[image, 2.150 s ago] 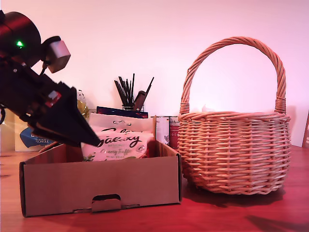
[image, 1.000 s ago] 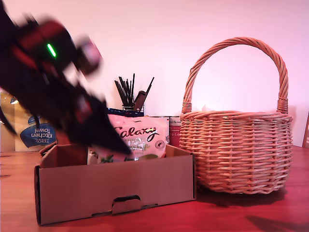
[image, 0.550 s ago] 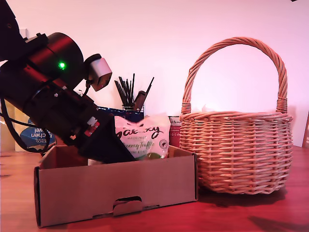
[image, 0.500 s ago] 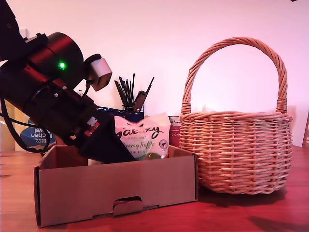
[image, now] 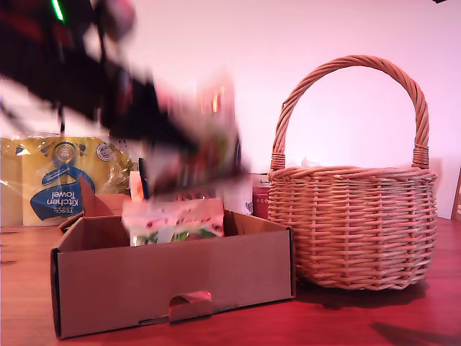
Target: Move the bags of Easter eggs from the cardboard box on the left into the woven basket on the right side.
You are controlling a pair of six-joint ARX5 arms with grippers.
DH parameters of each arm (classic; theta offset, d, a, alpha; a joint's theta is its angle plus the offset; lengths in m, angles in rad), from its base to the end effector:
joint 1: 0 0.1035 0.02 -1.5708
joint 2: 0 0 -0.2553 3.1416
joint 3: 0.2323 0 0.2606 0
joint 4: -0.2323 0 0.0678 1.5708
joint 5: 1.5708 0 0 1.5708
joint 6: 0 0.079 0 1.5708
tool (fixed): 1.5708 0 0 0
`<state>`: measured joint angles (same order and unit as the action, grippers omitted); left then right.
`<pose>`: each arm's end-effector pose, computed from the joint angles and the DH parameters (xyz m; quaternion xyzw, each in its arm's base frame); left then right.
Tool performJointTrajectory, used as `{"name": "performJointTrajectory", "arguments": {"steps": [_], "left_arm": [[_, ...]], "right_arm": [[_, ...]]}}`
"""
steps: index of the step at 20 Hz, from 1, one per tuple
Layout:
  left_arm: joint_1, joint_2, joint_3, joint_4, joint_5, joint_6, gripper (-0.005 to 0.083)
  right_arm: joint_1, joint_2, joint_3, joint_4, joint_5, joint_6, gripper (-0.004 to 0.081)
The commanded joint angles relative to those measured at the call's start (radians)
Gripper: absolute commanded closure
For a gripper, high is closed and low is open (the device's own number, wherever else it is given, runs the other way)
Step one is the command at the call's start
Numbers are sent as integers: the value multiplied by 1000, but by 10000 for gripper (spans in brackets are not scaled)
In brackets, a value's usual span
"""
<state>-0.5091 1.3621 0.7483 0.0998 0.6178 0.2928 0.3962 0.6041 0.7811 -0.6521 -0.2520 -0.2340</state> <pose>0.2607 -0.1979 0.1912 0.1056 0.1757 -0.5481 0.8109 0.1559 0.0866 0.2862 -0.1244 0.1970 0.3348 0.9130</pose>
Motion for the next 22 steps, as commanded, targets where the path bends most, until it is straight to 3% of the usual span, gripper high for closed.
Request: {"name": "performJointTrajectory", "arguments": {"steps": [1, 9, 13, 16, 22], "left_arm": [[-27, 3, 23, 58, 29, -67, 797], [-181, 106, 38, 357, -79, -153, 797], [-244, 235, 121, 441, -145, -173, 797], [-272, 355, 255, 412, -157, -185, 797], [-277, 502, 513, 66, -156, -225, 795]], "right_arm": [[3, -5, -1, 2, 2, -2, 783], [3, -7, -1, -14, 1, -2, 783], [3, -8, 0, -24, 1, -2, 783], [3, -8, 0, -28, 0, -2, 783], [3, -15, 0, -30, 0, -3, 783]]}}
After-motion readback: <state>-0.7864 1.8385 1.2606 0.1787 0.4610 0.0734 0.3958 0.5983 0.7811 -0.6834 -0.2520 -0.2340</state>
